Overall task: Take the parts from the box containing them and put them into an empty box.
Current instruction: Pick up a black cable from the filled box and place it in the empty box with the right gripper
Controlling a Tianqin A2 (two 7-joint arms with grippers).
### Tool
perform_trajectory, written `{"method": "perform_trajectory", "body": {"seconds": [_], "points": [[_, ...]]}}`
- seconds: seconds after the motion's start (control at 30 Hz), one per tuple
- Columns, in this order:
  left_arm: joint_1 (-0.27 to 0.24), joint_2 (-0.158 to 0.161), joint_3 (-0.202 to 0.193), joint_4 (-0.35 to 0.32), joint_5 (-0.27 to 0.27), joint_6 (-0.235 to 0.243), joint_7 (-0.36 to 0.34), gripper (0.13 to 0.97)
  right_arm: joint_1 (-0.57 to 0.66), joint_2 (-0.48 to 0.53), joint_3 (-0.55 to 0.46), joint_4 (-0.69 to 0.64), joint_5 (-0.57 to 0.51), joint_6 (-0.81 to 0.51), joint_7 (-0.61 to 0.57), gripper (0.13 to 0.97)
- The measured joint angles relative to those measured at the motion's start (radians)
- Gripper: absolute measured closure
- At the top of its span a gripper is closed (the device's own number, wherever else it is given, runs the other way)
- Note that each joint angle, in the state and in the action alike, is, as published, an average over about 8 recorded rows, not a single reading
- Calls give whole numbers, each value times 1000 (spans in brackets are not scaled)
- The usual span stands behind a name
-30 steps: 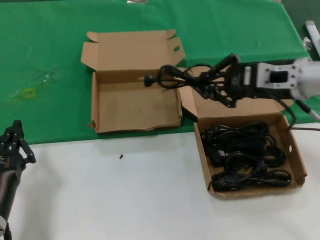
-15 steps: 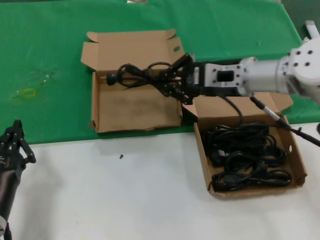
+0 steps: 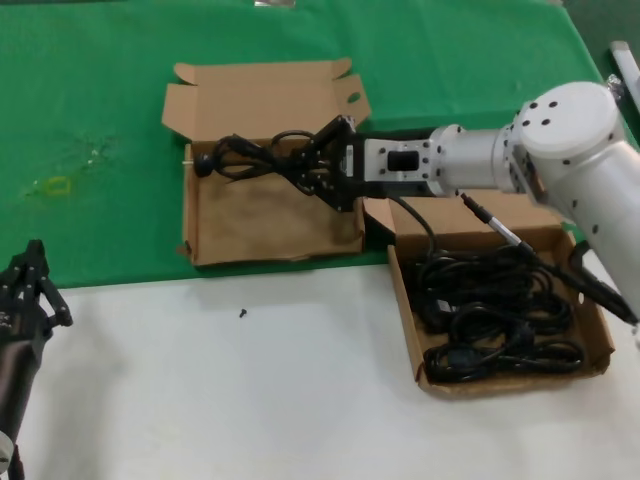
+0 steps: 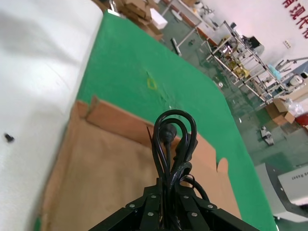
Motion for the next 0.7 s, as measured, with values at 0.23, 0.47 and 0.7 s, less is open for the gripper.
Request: {"method": "perform_trajectory", "body": {"seconds": [0.23,0.47,0.7], "points": [[0,0,0,0,0,0,0,955,68,-71,47,-224,34,30,-175,908],[0,0,0,0,0,0,0,955,110,-111,92,-367,63,45,-295,896],[0,0,0,0,0,0,0,955,130,-127,120,-427,74,50,-350,829]]}}
